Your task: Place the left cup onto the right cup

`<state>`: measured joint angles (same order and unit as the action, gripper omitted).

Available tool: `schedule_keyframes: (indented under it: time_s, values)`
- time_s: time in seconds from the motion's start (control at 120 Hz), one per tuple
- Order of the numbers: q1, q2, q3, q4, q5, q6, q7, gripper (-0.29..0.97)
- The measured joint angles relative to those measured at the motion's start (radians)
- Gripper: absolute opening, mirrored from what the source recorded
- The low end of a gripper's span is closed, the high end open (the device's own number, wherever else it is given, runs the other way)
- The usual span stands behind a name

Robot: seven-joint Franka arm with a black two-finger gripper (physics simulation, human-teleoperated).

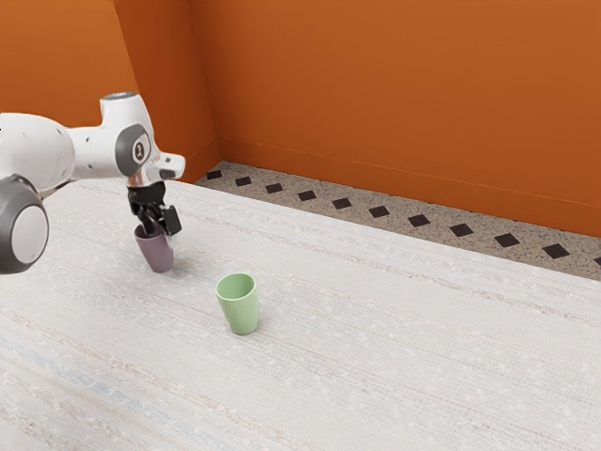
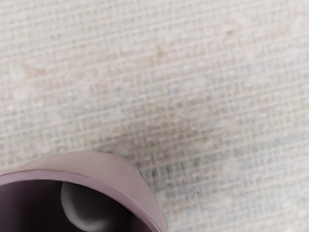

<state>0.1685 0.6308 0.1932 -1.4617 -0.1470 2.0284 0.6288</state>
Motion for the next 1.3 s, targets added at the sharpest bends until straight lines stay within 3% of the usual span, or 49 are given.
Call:
schedule_keyframes:
  time_s: [0.333, 0.583, 0.775, 1.067, 1.3]
  values:
    - [0.001, 0.016, 0.0, 0.0, -0.01, 0.019, 0.022, 0.66]
    - [0.002, 0.01, 0.0, 0.0, -0.006, 0.024, 0.032, 0.2]
    - [0.001, 0.008, 0.0, 0.0, 0.003, 0.024, 0.039, -0.01]
    - [-0.002, -0.001, 0.002, 0.0, 0.009, 0.019, 0.042, -0.09]
    - [-0.017, -0.075, 0.004, -0.034, 0.014, 0.003, 0.035, -0.1]
